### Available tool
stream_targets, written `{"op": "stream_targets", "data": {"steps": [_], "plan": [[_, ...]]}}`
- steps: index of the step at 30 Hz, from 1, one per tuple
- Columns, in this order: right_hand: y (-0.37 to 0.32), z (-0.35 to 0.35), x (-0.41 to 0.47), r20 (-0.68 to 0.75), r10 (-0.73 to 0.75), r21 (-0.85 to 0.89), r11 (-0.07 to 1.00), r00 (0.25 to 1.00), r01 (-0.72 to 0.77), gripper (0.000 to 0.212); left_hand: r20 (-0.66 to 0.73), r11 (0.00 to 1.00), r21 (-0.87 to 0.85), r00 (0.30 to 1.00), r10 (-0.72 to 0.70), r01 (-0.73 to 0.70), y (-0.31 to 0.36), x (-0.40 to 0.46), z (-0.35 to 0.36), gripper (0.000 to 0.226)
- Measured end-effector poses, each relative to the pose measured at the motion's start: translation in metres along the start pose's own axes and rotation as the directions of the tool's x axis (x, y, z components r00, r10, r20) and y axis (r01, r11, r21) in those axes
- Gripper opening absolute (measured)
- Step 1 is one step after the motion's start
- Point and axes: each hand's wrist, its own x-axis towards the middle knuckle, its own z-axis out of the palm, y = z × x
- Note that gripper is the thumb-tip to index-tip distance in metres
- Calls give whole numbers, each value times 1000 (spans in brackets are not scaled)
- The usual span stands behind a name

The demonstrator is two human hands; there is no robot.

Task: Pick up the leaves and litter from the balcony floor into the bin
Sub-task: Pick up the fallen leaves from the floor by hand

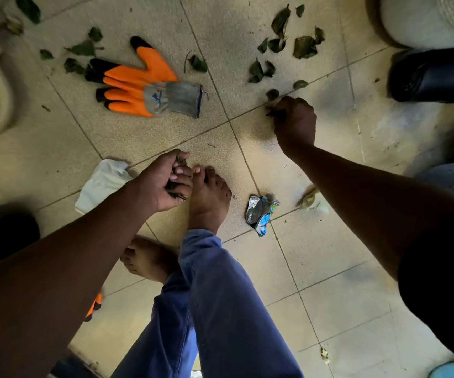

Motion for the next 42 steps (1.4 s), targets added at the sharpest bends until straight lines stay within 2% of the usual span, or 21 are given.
{"op": "stream_targets", "data": {"steps": [4,7,9,11,13,18,20,23,26,28,32,36,39,42], "plan": [[-1,-2,1,-33,4,-43,999,999,-5,16,6,1000,-4,1000,7,-7,-1,0,-2,42],[2,-9,-1,-177,48,-24,998,983,-53,10,11,1000,-8,1000,12,-12,0,-2,0,42],[10,-13,-1,-221,100,-28,994,970,-109,13,10,1000,-8,1000,19,-19,0,-2,1,42],[17,-14,-4,-198,120,2,993,973,-122,15,7,1000,-11,1000,24,-24,1,-2,1,42],[20,-11,-9,-154,77,13,997,985,-76,14,9,1000,-14,1000,23,-23,0,0,1,43],[9,-4,-9,-4,-33,-97,995,999,32,15,4,999,-29,1000,17,-17,-6,5,2,44],[2,-9,-6,-16,1,-83,997,1000,-2,14,2,999,-40,1000,14,-14,-9,5,2,45],[-7,-14,0,-111,0,27,1000,994,3,11,21,999,-44,1000,7,-7,-14,3,3,50],[-17,-14,12,-147,-44,96,994,988,59,27,49,1000,-28,999,-8,9,-16,-2,6,57],[-21,-14,18,-89,-44,64,997,995,50,33,51,1000,-16,999,-5,6,-14,-4,6,59],[-21,-12,21,-9,-60,-70,996,998,59,22,23,998,-67,1000,10,-8,-10,0,2,46],[-15,-17,22,-16,-35,-93,995,999,34,13,9,997,-67,1000,25,-25,-4,2,0,43],[-1,-29,28,-72,-78,-126,990,994,68,12,27,998,-61,999,25,-24,0,3,0,44],[11,-35,37,-70,-112,-142,985,991,101,12,10,998,-54,999,35,-34,6,5,0,42]]}}
